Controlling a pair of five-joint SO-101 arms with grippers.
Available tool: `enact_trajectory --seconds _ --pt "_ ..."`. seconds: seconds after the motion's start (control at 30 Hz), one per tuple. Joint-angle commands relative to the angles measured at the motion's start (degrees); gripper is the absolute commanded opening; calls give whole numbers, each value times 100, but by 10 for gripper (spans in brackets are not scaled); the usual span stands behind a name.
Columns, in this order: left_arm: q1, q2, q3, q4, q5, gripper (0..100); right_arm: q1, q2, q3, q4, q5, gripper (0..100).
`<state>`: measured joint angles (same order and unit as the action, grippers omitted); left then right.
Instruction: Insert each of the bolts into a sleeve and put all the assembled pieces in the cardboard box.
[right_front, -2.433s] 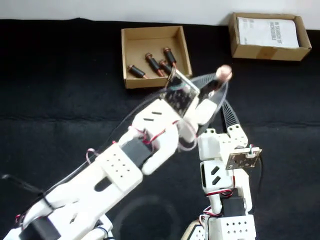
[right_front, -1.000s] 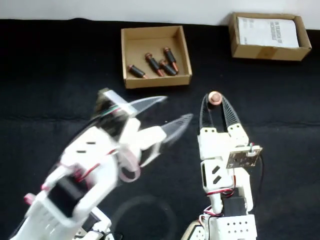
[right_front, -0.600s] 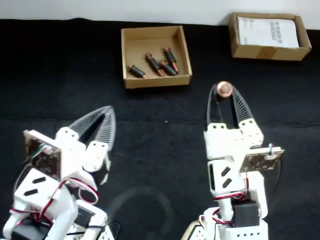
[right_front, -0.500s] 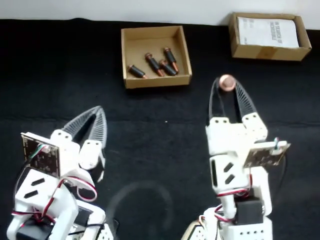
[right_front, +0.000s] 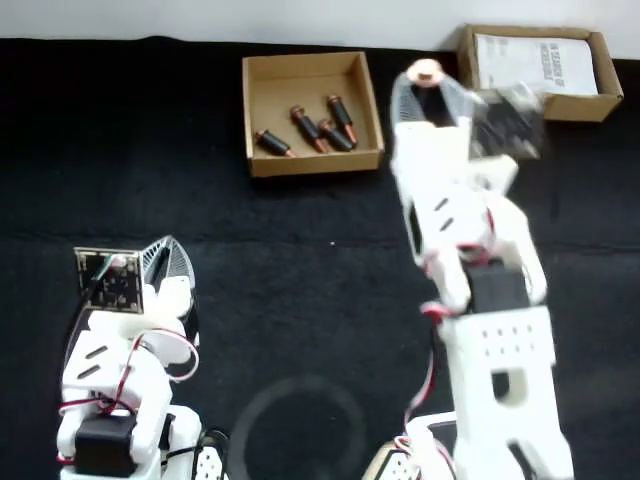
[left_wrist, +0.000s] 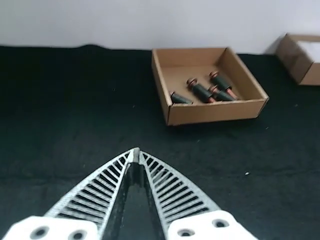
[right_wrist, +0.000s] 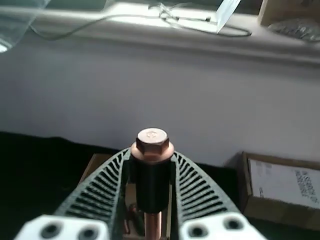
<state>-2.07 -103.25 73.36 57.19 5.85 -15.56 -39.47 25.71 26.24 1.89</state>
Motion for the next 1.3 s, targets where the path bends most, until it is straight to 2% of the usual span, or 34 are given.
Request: enact_trajectory --seconds 0.0,0.33,0.67,0.83,1.0,1.13,1.27 --pt "-119 -57 189 0 -9 17 -277 910 -1490 980 18 8" --pt "-207 -48 1077 0 18 17 -312 3196 -4927 3301 53 8" --pt "-207 -13 1780 9 26 9 -312 4910 -7002 5393 70 12" --pt "-207 -13 2105 9 26 9 -505 5560 -7547 6176 844 12" --pt "-180 -4 2369 53 35 9 -690 6018 -7793 6273 1662 12" --pt "-198 -22 2369 97 35 9 -760 6413 -7943 5947 2268 12" --pt "-198 -31 2369 114 9 9 -769 6791 -8066 5429 2541 12"
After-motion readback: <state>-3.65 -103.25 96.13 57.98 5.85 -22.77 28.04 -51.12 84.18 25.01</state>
